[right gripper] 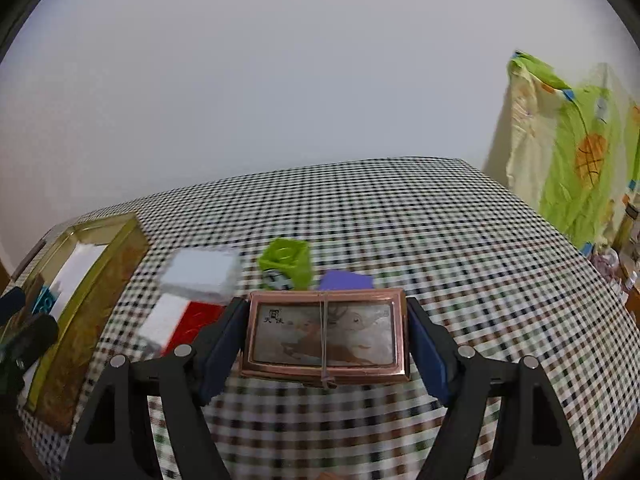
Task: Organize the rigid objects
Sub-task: 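Grasp and lift the copper picture frame with the right tool while the left tool reaches toward the white charger, then grasp the white charger with the left tool and lift it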
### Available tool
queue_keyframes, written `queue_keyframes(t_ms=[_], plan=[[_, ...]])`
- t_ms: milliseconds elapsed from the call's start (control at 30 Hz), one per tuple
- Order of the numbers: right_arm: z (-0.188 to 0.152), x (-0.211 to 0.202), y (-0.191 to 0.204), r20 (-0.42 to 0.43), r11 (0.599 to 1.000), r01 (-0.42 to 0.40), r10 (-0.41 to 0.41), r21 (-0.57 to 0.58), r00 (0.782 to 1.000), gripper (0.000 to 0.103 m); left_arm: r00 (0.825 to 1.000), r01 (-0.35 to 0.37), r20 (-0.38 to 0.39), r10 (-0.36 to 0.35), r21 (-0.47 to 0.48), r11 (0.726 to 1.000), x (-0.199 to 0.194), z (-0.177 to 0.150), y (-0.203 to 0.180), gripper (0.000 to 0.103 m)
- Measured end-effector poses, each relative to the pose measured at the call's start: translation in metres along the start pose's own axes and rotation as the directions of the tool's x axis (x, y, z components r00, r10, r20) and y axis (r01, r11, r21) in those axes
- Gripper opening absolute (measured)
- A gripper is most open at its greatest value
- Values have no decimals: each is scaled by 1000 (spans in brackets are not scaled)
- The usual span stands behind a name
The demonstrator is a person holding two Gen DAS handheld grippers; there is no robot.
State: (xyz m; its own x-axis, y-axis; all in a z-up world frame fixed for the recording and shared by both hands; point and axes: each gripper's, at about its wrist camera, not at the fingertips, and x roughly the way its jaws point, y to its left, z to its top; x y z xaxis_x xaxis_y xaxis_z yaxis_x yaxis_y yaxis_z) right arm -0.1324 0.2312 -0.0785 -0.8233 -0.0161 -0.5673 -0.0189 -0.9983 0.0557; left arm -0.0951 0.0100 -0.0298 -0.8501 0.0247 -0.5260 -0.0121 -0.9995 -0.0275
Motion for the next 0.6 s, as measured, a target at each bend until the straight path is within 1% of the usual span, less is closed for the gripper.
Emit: queue_keyframes(t_ms=[133, 267, 333, 367, 400, 433, 467, 500, 600], plan=[[5, 7, -21, -8, 999, 6, -5, 44, 1000, 78, 999, 24, -42, -23, 30, 999, 15, 1, -22, 102], [7, 10, -27, -8, 998, -10, 11, 69, 1000, 78, 997, 41, -68, -38, 42, 998, 24, -2, -35, 102], [7, 10, -24, -10, 998, -8, 9, 58, 1000, 78, 996, 53, -81, -49, 43, 998, 29, -3, -39, 99], [7, 10, -22, -11, 999, -8, 8, 50, 1000, 78, 994, 56, -93, -52, 45, 997, 32, -2, -41, 98], [7, 11, -22, -10, 999, -7, 8, 46, 1000, 78, 994, 58, -100, -53, 47, 997, 34, -1, -42, 93], [7, 10, -22, -7, 999, -6, 6, 45, 1000, 78, 992, 60, -116, -54, 53, 997, 39, 0, -43, 85], [7, 9, -23, -1, 999, -7, 7, 46, 1000, 78, 990, 57, -130, -50, 57, 997, 43, 1, -45, 81], [6, 8, -23, 3, 999, -8, 8, 48, 1000, 79, 989, 53, -140, -44, 58, 997, 46, 2, -45, 74], [6, 7, -25, 10, 998, -12, 11, 54, 1000, 79, 985, 51, -168, -43, 44, 998, 59, 3, -43, 70]])
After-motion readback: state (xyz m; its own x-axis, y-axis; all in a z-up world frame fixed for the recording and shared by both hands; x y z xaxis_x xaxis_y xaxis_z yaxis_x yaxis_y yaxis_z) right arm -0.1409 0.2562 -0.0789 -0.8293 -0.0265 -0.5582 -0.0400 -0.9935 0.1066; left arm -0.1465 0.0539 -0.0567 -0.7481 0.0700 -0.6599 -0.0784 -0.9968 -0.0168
